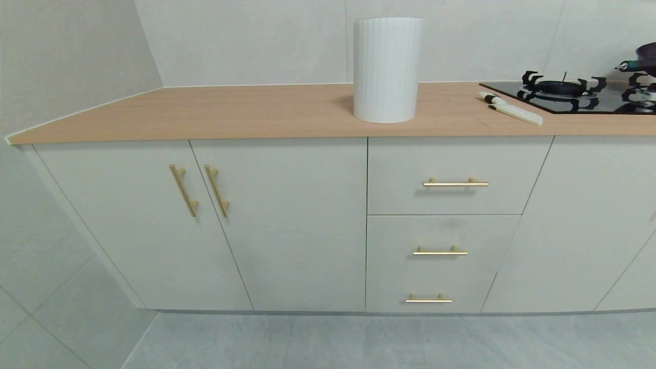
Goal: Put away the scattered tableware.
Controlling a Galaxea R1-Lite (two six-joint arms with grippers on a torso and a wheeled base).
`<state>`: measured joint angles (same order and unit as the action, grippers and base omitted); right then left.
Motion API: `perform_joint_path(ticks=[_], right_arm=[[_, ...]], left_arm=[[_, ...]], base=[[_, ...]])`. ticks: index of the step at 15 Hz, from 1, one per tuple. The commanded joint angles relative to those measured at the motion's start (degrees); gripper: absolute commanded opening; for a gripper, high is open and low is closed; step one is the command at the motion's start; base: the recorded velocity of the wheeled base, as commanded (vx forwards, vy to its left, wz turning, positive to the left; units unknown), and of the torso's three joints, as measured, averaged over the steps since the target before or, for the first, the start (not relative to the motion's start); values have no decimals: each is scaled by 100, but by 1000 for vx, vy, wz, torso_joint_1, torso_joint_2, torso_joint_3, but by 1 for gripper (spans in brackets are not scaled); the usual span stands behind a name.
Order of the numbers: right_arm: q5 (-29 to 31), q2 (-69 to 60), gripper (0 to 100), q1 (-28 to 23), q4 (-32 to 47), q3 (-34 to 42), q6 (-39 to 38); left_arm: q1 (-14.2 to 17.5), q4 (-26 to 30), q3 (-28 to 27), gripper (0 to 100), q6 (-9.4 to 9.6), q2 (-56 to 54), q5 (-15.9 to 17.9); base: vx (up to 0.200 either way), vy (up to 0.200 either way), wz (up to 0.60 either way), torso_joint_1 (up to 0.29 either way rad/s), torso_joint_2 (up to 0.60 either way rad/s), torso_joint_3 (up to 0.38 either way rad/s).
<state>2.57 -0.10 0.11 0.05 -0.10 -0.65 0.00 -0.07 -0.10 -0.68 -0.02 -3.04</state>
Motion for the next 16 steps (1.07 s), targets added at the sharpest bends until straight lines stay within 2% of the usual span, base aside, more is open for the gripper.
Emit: perform_joint_path(ticks=[1, 16], right_arm=[[-11, 19, 100, -2, 4, 1, 3], [-11, 19, 100, 7, 4, 1, 3]], left_arm=[[0, -1, 1, 100, -2, 2, -4], [0, -10, -8, 100, -11, 2, 5]], base=[[200, 0, 0, 7, 2, 2], [200, 0, 0, 3, 1, 3]])
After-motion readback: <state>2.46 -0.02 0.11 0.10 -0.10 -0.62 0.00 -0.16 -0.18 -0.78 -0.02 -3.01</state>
